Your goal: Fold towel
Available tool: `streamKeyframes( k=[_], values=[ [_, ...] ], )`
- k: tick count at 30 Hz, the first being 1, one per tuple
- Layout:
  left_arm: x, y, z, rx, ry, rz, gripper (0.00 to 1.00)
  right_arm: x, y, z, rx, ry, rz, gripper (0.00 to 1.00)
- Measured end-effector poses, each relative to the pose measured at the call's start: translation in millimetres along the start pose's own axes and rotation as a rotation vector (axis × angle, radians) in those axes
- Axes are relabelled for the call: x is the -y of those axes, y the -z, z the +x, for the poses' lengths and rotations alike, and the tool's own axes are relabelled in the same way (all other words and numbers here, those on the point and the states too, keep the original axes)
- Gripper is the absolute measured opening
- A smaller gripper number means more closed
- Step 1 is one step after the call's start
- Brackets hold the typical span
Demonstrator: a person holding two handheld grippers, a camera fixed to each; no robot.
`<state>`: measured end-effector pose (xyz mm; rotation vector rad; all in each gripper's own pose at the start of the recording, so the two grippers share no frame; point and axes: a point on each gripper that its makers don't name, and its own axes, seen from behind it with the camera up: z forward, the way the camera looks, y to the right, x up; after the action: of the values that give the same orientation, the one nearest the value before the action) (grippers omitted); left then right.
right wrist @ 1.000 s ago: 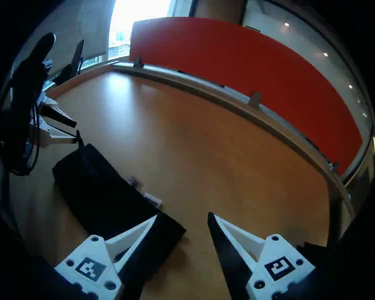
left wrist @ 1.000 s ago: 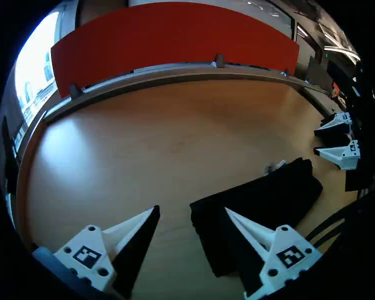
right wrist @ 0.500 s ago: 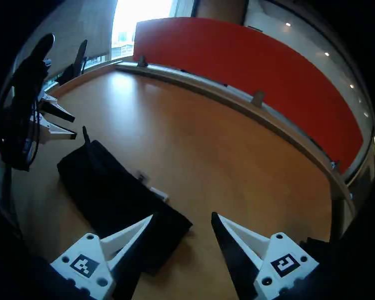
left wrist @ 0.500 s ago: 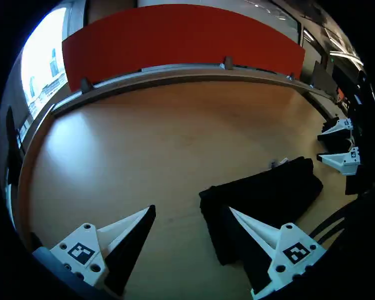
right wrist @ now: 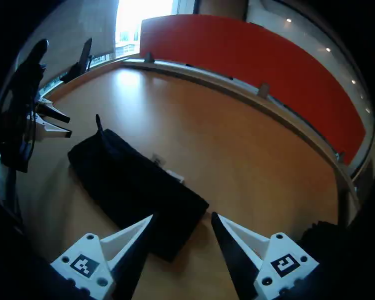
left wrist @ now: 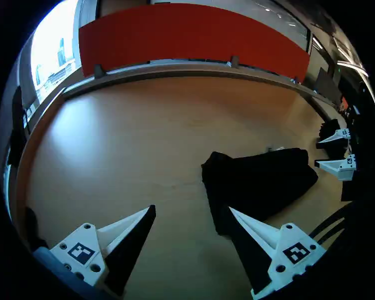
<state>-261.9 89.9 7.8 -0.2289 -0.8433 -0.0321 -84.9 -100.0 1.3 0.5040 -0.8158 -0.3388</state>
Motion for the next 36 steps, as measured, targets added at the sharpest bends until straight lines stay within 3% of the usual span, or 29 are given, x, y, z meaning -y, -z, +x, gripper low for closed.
streamKeyframes(
  k=[11,20,36],
  values=[
    [-9.8,23.1,-22,0.002,0.037,-0.008,0.98,15,4.2,-22,0.019,0.004,0.027,0.79],
    [-15.1,34.3,-34,0.008,0.057,-0.011,0.98,22,4.4,-35,0.039,0.004,0.049,0.70],
    [-12.8,47.4,-43,0.002,0.077,0.001,0.98,22,3.3,-52,0.080,-0.042,0.078,0.53]
  ],
)
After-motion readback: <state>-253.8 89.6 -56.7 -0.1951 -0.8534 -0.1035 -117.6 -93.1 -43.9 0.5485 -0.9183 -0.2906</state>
